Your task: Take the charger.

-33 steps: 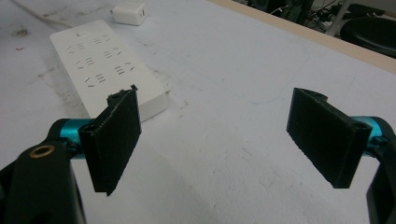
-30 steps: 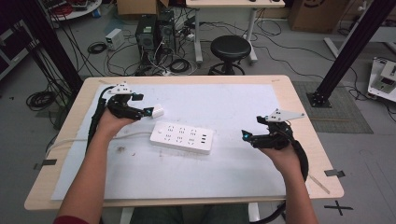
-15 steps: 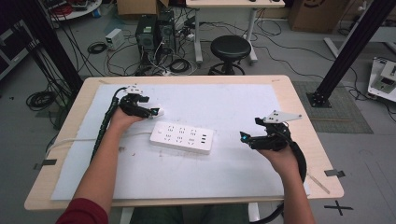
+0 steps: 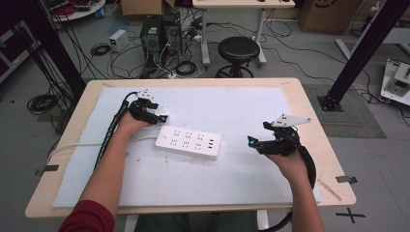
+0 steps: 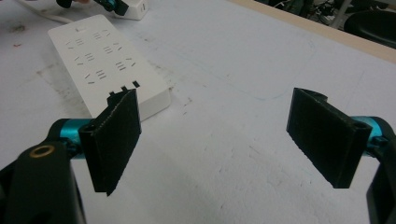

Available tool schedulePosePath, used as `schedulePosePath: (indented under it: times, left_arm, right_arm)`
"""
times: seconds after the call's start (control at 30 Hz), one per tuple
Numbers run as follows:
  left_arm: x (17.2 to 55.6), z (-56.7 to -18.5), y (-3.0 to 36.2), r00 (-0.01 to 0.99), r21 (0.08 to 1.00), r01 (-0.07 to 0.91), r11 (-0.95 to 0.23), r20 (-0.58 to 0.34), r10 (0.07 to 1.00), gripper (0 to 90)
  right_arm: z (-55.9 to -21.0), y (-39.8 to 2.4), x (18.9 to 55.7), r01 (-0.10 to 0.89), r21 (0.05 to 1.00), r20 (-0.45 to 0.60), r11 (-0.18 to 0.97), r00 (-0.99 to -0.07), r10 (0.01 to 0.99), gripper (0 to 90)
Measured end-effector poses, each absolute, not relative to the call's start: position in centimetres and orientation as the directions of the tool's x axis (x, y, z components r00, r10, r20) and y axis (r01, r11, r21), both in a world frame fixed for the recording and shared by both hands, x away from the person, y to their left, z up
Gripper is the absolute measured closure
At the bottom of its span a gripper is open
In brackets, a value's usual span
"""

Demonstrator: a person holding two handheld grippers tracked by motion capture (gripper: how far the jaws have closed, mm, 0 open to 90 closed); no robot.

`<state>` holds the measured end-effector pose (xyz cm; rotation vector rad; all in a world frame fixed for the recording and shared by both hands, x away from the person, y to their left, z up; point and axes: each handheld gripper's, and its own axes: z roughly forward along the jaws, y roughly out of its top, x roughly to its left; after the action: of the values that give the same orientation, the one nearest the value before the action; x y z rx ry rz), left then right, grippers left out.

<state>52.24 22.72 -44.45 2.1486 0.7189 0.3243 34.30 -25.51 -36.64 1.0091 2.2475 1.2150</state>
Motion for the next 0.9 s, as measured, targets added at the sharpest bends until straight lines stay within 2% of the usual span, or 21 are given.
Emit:
schedulePosePath:
  times: [0.23, 0.27, 0.53, 0.8, 0.9]
  left_arm:
    - [52.28, -44.59, 22.59, 0.809, 0.773, 0.374, -0.512, -0.003, 0.588, 26.9]
    - [52.27, -44.57, 22.61, 0.811, 0.771, 0.371, -0.518, 0.003, 0.585, 29.9]
    - [52.32, -44.79, 22.66, 0.807, 0.762, 0.382, -0.523, 0.000, 0.590, 34.1]
    - [52.22, -44.93, 22.46, 0.813, 0.754, 0.379, -0.537, 0.006, 0.583, 42.3]
    - [52.12, -44.77, 22.36, 0.812, 0.749, 0.376, -0.546, 0.018, 0.584, 42.4]
  right_arm:
    - [-36.75, -25.51, 34.42, 0.405, 0.837, -0.005, 0.367, -0.666, 0.746, 18.0]
    - [-36.78, -25.56, 34.41, 0.407, 0.837, -0.003, 0.366, -0.664, 0.748, 17.9]
    - [-36.88, -25.52, 34.34, 0.409, 0.836, -0.002, 0.364, -0.662, 0.749, 18.0]
    - [-36.91, -25.64, 34.17, 0.413, 0.836, -0.001, 0.361, -0.658, 0.753, 17.9]
    - [-37.00, -25.69, 34.21, 0.413, 0.837, 0.000, 0.360, -0.656, 0.755, 18.0]
